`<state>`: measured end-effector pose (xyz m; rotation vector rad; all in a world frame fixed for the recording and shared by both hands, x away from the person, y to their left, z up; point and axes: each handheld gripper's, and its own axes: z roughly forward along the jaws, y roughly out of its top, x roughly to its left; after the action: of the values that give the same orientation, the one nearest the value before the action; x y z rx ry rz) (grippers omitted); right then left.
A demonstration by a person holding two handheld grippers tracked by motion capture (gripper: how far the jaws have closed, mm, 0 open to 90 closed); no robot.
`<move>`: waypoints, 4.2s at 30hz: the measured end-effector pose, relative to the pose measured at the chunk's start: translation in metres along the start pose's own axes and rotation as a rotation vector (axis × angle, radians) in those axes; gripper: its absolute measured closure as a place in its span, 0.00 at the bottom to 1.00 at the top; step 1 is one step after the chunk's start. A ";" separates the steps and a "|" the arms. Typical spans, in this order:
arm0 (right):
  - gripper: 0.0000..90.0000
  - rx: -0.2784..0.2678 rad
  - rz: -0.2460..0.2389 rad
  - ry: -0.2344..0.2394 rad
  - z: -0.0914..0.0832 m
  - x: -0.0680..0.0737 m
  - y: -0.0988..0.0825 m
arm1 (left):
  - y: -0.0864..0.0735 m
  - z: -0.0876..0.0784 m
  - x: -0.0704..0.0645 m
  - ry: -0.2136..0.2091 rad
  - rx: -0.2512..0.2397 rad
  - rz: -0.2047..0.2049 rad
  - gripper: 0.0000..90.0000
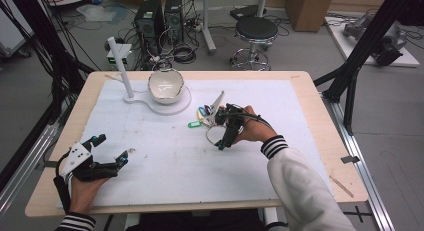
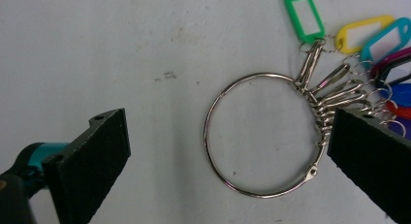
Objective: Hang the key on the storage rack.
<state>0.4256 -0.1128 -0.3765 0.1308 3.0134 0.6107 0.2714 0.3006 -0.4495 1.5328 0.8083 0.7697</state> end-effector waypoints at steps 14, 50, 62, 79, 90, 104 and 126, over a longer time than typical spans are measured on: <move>0.01 0.132 -0.055 0.013 0.021 0.006 0.005 | 0.000 0.000 0.000 -0.003 0.001 0.003 0.02; 0.65 0.270 -0.082 0.060 0.031 0.003 0.010 | 0.000 0.000 0.000 -0.005 0.001 0.002 0.02; 0.76 0.300 -0.114 0.048 0.032 0.004 0.012 | 0.000 0.000 0.000 -0.005 0.001 0.003 0.02; 0.87 0.326 -0.158 0.040 0.035 0.005 0.013 | 0.000 0.000 0.000 -0.004 0.001 0.003 0.02; 0.92 0.364 -0.173 0.027 0.036 0.009 0.016 | 0.000 0.000 0.000 -0.004 0.001 0.002 0.02; 0.97 0.350 -0.178 0.008 0.033 0.011 0.021 | 0.000 0.000 0.000 -0.005 0.001 0.002 0.02; 0.98 -0.081 0.018 -0.049 -0.048 0.010 0.002 | 0.004 0.003 0.002 -0.037 0.014 0.009 0.02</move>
<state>0.4116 -0.1280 -0.3323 0.1661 2.9383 0.7195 0.2752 0.3005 -0.4453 1.5598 0.7821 0.7413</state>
